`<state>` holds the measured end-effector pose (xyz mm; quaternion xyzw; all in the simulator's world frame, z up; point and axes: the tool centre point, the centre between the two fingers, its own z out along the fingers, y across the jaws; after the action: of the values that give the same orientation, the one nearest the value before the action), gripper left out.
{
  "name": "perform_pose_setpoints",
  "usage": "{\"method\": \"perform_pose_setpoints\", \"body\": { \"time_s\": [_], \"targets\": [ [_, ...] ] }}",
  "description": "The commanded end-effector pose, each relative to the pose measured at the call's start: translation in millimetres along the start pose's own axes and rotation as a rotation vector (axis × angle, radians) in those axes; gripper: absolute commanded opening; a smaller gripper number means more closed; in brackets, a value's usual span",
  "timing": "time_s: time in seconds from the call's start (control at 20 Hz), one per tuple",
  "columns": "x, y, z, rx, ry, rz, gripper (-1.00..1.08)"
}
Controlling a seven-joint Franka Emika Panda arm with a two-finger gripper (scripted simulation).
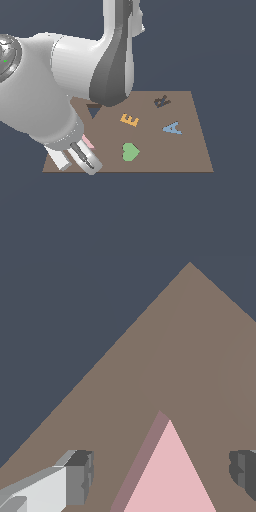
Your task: Insert a designated object into the corresponding slot on a board.
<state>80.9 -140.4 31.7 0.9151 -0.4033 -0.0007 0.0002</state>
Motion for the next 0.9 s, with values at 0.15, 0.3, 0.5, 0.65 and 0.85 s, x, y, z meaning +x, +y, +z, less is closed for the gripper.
{"method": "perform_pose_setpoints", "body": {
  "time_s": [0.15,0.3,0.5,0.65,0.85],
  "targets": [
    [0.3,-0.2,1.8,0.001,0.001,0.0,-1.0],
    [0.3,-0.2,1.8,0.001,0.001,0.0,-1.0],
    [0.3,-0.3,1.8,0.001,0.001,0.0,-1.0],
    [0.5,-0.3,-2.6,0.001,0.001,0.0,-1.0],
    [-0.4,-0.3,-1.3,0.0,0.0,-0.003,-1.0]
  ]
}}
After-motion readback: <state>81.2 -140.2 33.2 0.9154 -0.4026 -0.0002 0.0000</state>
